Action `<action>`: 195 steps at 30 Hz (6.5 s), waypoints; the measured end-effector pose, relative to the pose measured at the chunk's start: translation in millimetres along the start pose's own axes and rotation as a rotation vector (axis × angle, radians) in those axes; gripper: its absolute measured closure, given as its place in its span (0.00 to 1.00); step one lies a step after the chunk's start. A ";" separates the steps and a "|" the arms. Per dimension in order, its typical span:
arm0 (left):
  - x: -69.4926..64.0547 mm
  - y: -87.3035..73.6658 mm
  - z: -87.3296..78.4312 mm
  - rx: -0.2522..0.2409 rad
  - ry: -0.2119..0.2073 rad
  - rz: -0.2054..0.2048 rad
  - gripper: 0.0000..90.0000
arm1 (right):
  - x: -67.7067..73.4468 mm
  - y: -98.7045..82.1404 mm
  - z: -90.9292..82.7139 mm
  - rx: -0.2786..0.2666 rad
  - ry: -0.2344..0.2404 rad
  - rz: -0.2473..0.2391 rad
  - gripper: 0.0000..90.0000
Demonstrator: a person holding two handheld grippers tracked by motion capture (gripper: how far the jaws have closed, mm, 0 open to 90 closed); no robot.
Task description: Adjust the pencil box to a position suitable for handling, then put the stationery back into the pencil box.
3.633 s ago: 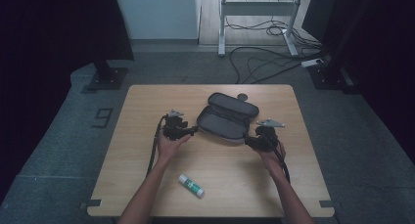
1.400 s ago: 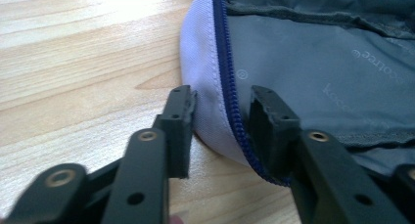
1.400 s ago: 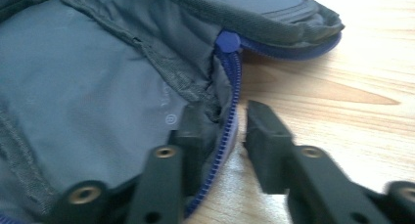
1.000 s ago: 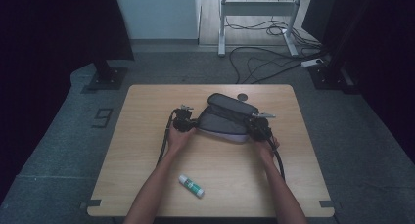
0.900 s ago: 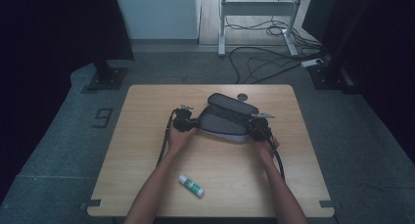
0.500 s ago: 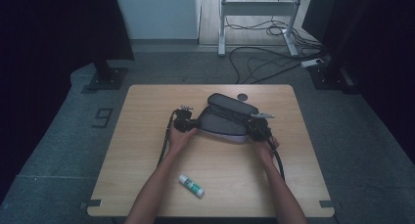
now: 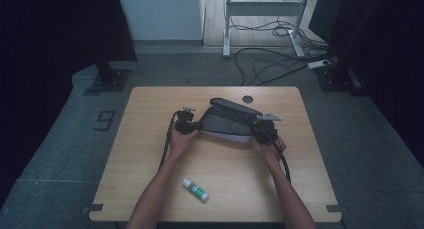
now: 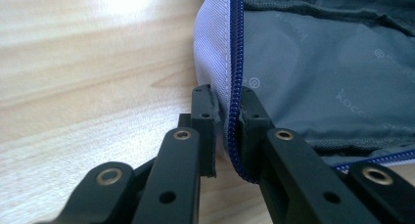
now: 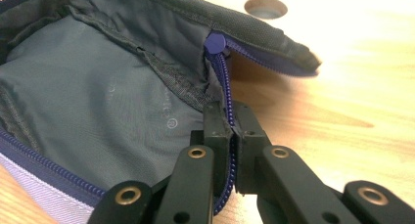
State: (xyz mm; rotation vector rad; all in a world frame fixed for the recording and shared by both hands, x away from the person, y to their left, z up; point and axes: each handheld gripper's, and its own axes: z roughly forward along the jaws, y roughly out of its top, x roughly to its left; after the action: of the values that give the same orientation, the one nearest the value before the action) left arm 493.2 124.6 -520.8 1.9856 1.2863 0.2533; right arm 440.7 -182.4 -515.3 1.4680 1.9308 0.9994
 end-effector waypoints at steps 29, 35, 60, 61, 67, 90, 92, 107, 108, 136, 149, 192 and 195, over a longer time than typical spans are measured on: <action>-7.3 -7.2 -68.3 -0.112 -0.019 0.048 0.90 | 16.8 13.6 -33.1 -0.100 0.082 -0.018 0.95; -11.6 -9.8 -77.9 -0.126 0.003 0.080 0.90 | 21.5 15.2 -39.9 -0.118 0.091 -0.035 0.95; -14.0 -44.9 -100.4 -0.132 0.006 0.075 0.90 | 37.5 9.6 -51.6 -0.128 0.147 -0.083 0.95; -16.2 -47.3 -101.1 -0.133 0.014 0.088 0.90 | 37.5 8.7 -51.3 -0.127 0.149 -0.084 0.95; -17.5 -59.9 -97.0 -0.105 0.008 0.087 0.90 | 36.9 0.4 -47.0 -0.094 0.161 -0.087 0.95; -10.6 -87.8 -74.1 0.003 -0.011 0.035 0.86 | 40.7 -19.0 -8.6 0.070 0.161 -0.107 0.93; -10.3 -88.3 -72.1 0.017 -0.020 0.027 0.84 | 40.0 -20.5 -5.6 0.082 0.159 -0.108 0.93; -8.3 -83.6 -80.0 -0.056 -0.018 0.000 0.36 | 33.8 -23.4 -12.5 0.002 0.079 -0.089 0.43; -7.9 -83.2 -81.9 -0.070 -0.029 -0.004 0.35 | 32.9 -23.4 -15.1 -0.007 0.080 -0.083 0.41; 6.3 -91.6 -119.5 -0.160 -0.058 -0.012 0.38 | 40.1 -32.3 -58.6 -0.079 0.195 -0.080 0.40; 16.3 -98.6 -126.7 -0.156 -0.074 -0.029 0.39 | 67.7 -52.5 -87.1 -0.128 0.304 -0.137 0.45; 20.8 -109.8 -127.9 -0.140 -0.076 -0.041 0.39 | 173.3 -86.6 -94.1 -0.042 0.534 -0.298 0.51; 20.7 -109.7 -129.6 -0.145 -0.073 -0.038 0.39 | 177.7 -90.6 -91.8 -0.025 0.542 -0.304 0.51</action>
State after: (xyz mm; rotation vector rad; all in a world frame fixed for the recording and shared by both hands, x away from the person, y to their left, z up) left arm 357.7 228.1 -508.2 1.8302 1.2240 0.2462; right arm 267.7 -47.8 -527.1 0.8994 2.4081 1.3623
